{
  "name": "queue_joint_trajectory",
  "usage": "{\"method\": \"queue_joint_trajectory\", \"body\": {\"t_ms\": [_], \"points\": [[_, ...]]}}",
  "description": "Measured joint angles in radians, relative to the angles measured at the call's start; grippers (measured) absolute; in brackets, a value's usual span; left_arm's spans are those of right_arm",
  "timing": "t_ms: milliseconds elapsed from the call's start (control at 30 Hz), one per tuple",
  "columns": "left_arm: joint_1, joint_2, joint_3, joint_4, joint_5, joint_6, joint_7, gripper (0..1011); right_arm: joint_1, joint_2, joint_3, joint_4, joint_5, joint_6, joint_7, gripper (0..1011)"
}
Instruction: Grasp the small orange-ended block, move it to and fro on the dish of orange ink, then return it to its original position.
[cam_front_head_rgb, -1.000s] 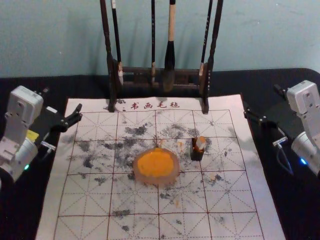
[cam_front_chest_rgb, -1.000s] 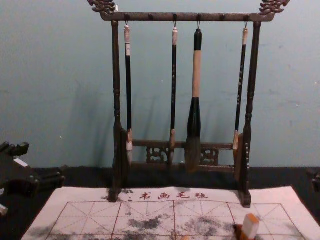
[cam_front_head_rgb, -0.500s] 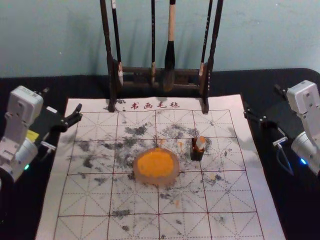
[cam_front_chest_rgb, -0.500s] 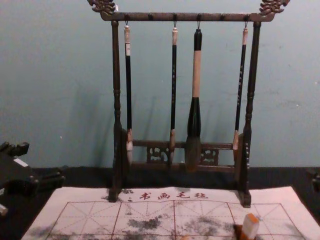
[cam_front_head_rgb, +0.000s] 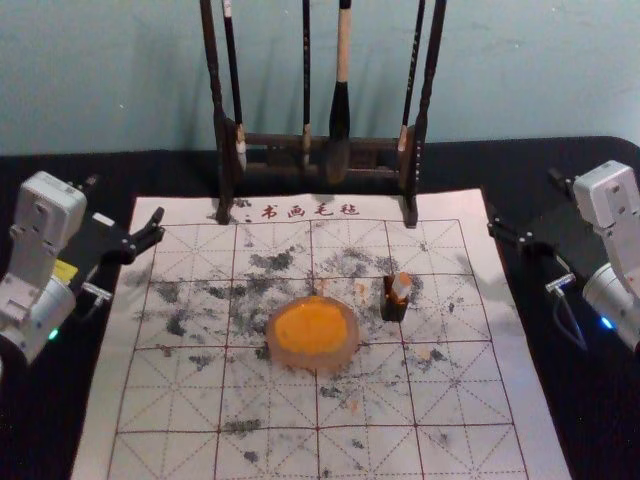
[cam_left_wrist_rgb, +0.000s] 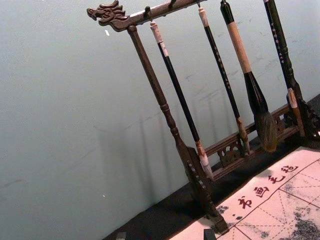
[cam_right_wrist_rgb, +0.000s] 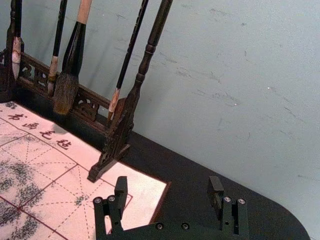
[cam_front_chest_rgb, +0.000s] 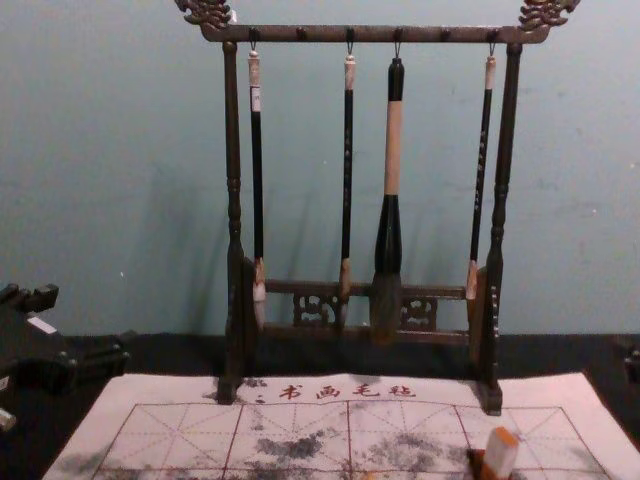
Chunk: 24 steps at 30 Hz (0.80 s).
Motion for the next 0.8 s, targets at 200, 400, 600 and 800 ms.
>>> {"method": "queue_joint_trajectory", "body": {"t_ms": [200,400,600,800], "points": [[0.000,0.000,0.000,0.000,0.000,0.000,0.000,1001,0.000,0.000,0.000,0.000,0.000,0.000,0.000,1003],[0.000,0.000,0.000,0.000,0.000,0.000,0.000,1001,0.000,0.000,0.000,0.000,0.000,0.000,0.000,1002],[0.000,0.000,0.000,0.000,0.000,0.000,0.000,1001,0.000,0.000,0.000,0.000,0.000,0.000,0.000,1003],[0.000,0.000,0.000,0.000,0.000,0.000,0.000,1001,-0.006,-0.002,0.006,-0.005,-0.001,0.012,0.007,1002]]}}
